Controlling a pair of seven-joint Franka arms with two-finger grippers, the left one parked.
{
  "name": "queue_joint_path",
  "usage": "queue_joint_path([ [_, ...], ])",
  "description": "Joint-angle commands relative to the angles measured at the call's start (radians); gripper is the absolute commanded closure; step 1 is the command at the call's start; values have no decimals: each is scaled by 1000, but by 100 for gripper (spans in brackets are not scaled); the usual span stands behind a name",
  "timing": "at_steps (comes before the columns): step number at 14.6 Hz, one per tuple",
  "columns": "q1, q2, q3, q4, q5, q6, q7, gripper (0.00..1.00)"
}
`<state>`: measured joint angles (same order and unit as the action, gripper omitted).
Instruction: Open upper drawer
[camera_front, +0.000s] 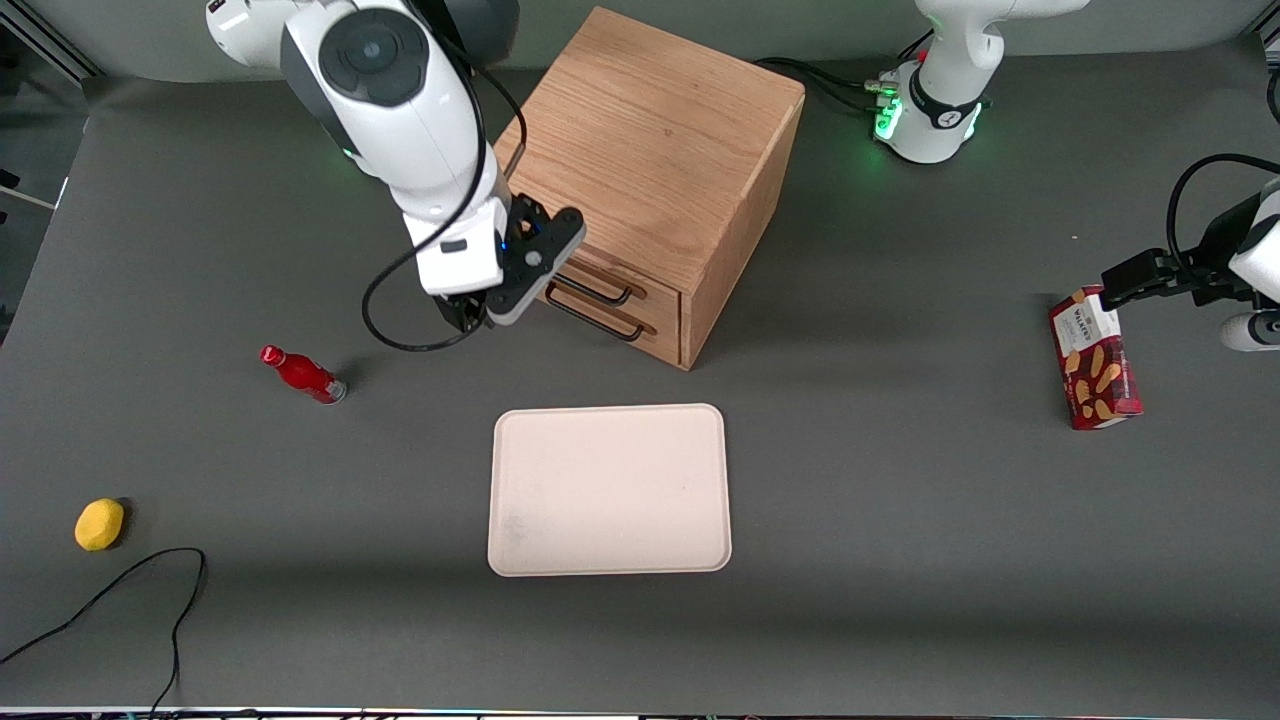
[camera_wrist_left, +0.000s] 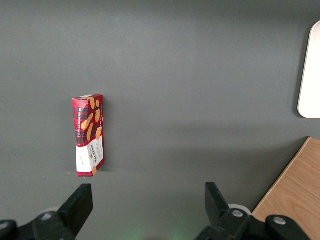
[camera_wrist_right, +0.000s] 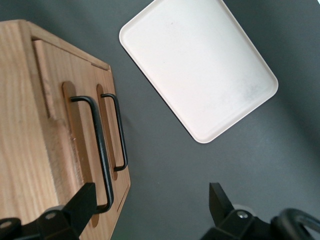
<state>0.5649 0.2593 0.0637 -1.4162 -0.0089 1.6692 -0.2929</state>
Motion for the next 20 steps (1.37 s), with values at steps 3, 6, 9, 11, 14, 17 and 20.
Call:
queue_joint_path([
  [3,7,-6,-10,-40,-5,23,-32,0],
  [6,1,-5,-16,-44,23,40,-112,0],
  [9,-2,-2,-18,-44,81,29,-115,0],
  [11,0,5,-16,-44,115,27,-115,0],
  [14,1,8,-15,-47,124,27,-132,0],
  [17,3,9,-13,-70,124,27,-146,0],
  [20,7,11,-12,-102,125,43,-144,0],
])
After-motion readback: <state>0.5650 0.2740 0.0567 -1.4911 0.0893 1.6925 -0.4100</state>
